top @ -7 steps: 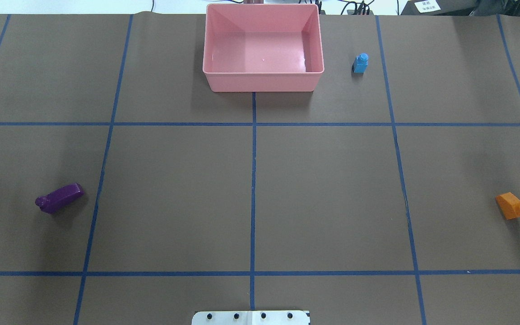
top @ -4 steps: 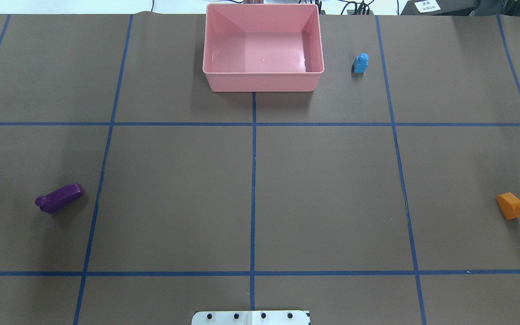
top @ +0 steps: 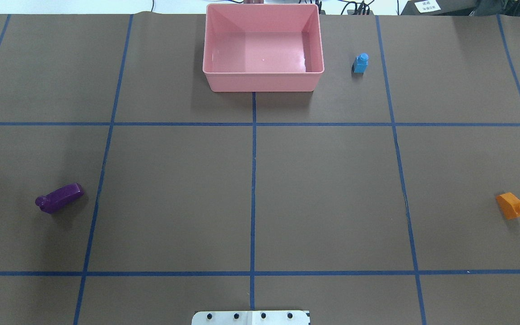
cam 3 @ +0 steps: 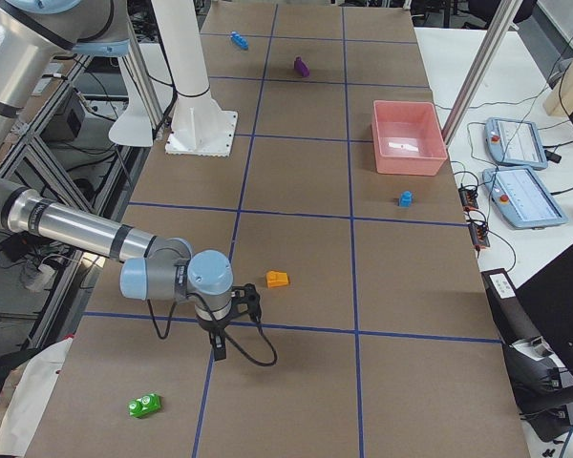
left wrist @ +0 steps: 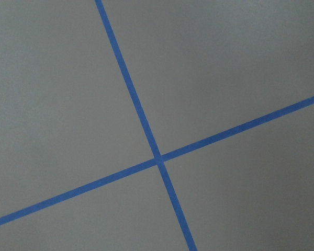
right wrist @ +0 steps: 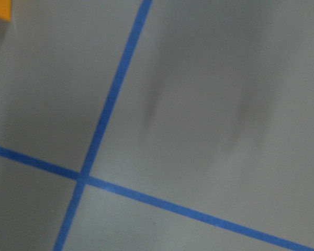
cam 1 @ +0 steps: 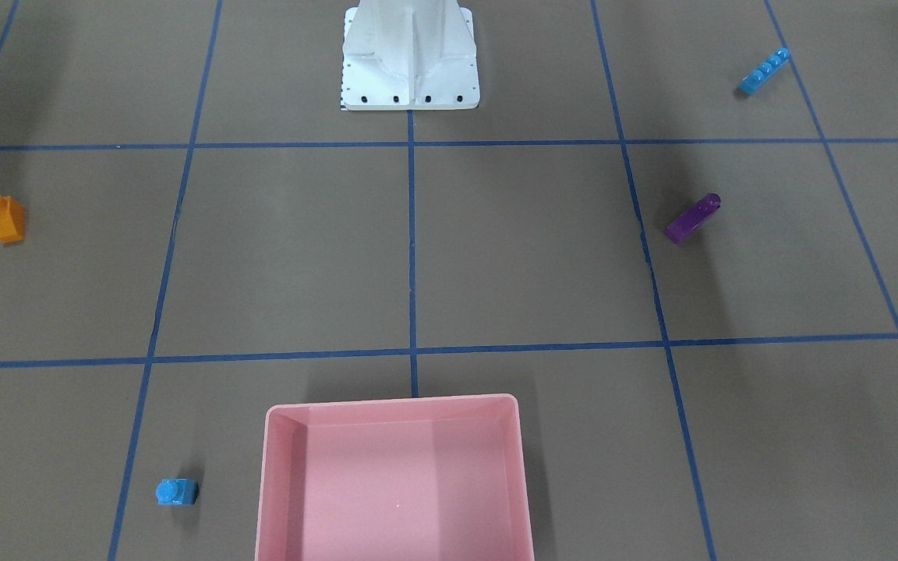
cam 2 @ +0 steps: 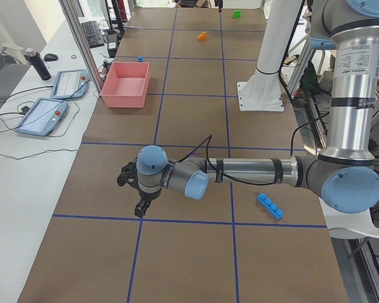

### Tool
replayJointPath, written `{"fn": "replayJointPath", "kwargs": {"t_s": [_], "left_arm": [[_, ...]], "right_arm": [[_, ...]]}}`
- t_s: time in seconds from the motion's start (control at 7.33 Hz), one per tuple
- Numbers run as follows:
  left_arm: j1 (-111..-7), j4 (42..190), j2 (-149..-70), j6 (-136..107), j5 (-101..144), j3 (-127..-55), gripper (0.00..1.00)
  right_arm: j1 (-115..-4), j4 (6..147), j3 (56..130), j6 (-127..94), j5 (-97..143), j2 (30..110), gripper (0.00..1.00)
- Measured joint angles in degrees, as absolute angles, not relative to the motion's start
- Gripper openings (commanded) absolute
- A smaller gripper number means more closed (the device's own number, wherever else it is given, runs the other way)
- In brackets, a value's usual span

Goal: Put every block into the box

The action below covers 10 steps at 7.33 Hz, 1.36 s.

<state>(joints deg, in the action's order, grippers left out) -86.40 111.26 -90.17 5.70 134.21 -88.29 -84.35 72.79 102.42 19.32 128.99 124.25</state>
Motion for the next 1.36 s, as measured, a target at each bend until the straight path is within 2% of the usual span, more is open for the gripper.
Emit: {"fn": "replayJointPath", "kwargs": {"t_s": [0.27, 0.68, 0.82, 1.09, 1.23, 1.36], "left_arm": [[-86.40, 111.52, -90.23, 5.10, 134.21, -88.71, 1.00], [-86.40, 111.62, -90.36, 2.90, 134.15, -89.49, 1.00], [-86.40, 111.62, -90.40, 2.76, 134.15, -89.53, 1.00], [-86.40, 111.62, -90.44, 2.66, 134.20, -89.60, 1.00], [-86.40, 111.62, -90.49, 2.64, 134.20, -89.59, 1.00], [-86.40, 111.62, -90.55, 2.64, 134.21, -89.57, 1.00]], "right_arm": [[-87.63, 71.74, 95.13, 28.74, 129.49, 126.03, 1.00], [-89.08, 71.57, 86.85, 31.09, 130.01, 126.48, 0.99], [-89.20, 71.30, 85.23, 31.19, 129.92, 126.01, 0.95], [-89.41, 70.51, 84.21, 31.21, 129.66, 125.52, 0.57], [-89.44, 70.38, 83.71, 31.25, 129.53, 125.40, 0.41], [-89.46, 70.32, 83.17, 31.37, 129.36, 125.37, 0.36]]}}
